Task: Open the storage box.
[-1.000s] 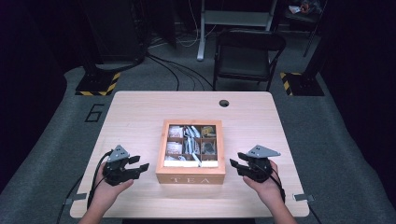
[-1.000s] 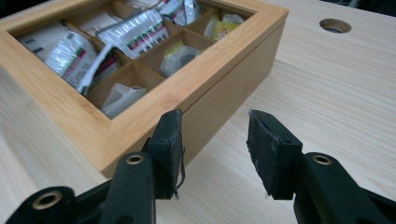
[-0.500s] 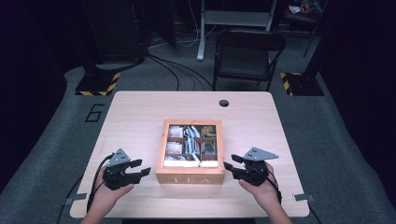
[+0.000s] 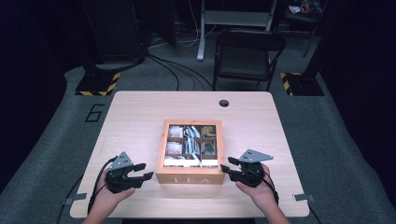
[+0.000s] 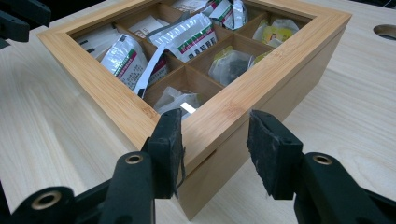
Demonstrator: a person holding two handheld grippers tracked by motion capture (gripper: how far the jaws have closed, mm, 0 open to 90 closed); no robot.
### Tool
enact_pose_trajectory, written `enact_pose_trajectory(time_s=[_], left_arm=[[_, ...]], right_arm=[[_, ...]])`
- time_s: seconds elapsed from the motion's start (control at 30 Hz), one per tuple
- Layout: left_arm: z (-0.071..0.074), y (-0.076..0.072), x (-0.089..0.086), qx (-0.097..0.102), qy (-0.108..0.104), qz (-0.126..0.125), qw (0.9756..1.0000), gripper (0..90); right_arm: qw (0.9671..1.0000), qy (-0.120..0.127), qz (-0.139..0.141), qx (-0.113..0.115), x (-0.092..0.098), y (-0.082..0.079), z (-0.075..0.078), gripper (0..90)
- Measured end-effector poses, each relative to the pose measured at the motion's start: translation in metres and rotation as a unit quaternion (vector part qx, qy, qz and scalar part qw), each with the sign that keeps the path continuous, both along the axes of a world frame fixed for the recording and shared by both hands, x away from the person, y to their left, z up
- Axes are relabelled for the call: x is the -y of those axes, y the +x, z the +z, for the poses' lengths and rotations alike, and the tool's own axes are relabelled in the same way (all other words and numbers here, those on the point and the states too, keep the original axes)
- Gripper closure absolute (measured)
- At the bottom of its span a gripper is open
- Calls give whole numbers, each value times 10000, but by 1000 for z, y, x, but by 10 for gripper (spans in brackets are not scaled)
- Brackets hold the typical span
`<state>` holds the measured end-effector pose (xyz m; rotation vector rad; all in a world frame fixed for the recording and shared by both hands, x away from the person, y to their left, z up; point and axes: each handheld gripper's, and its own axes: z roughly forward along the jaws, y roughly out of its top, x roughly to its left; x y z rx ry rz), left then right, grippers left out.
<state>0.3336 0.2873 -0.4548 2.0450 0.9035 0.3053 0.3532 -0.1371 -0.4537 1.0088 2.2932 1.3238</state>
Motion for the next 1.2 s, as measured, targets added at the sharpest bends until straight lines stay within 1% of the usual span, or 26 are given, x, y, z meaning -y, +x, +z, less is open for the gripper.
enact_pose_trajectory(time_s=[0.07,0.13,0.17,0.23,0.27,0.3,0.33,0.37,0.43,0.47,0.5,0.53,0.6,0.63,0.67,0.77,0.83,0.87,0.9,0.93,1.0,1.1,1.2], left_arm=[[-2,-2,3,-52,8,-33,10000,506],[-3,-2,4,-30,37,-43,10000,517],[-5,-2,6,-72,50,-78,9999,521],[-5,-2,7,-62,71,-97,9999,523],[-6,-3,9,-100,92,-150,9998,534],[-7,-2,11,-67,89,-141,9998,536],[-7,-3,12,-94,114,-175,9997,540],[-8,-2,12,-64,159,-181,9997,545],[-9,-3,15,-57,147,-147,9998,549],[-10,-2,15,-51,210,-179,9996,555],[-12,-2,17,-41,215,-177,9996,558],[-12,-2,17,-77,222,-195,9995,561],[-13,-2,19,-34,281,-186,9994,563],[-13,-2,21,-79,255,-196,9995,564],[-13,-2,21,-79,255,-196,9995,566],[-14,-1,23,-40,348,-243,9991,574],[-15,-1,25,-17,309,-203,9993,582],[-14,-1,25,-15,329,-212,9992,589],[-14,-1,25,-14,333,-211,9992,594],[-14,-1,26,-9,321,-224,9992,601],[-14,-1,27,-10,299,-213,9993,604],[-13,-1,28,21,284,-219,9994,610],[-12,-1,28,30,246,-216,9995,613]], right_arm=[[10000,27,3,-13,-1,0,-1,556],[10000,21,8,5,-1,0,-1,557],[10000,-8,6,9,-2,-1,-1,558],[10000,-19,33,20,-2,-1,-1,558],[10000,-16,47,43,-2,-1,-1,558],[10000,-2,23,29,-2,-1,-1,557],[10000,-1,28,29,-2,-1,-1,558],[10000,7,26,27,-2,-1,-1,557],[10000,18,31,27,-2,-1,-1,557],[10000,31,31,22,-1,0,-2,557],[10000,31,30,25,-1,0,-2,557],[10000,29,28,23,-1,-1,-2,557],[10000,23,30,32,-2,-1,-1,556],[10000,24,27,37,-2,-1,-2,554],[10000,24,26,37,-2,-1,-2,550],[10000,31,18,29,-2,-1,-2,532],[10000,41,11,31,-1,0,-2,521],[10000,69,-14,-17,-2,-1,-2,521],[10000,71,-12,-18,-2,-1,-2,521],[10000,47,20,33,-1,0,-2,520],[10000,53,9,-2,-2,-1,-2,518],[10000,31,53,19,-2,-1,-1,510],[10000,45,39,7,-3,-2,-1,505]])
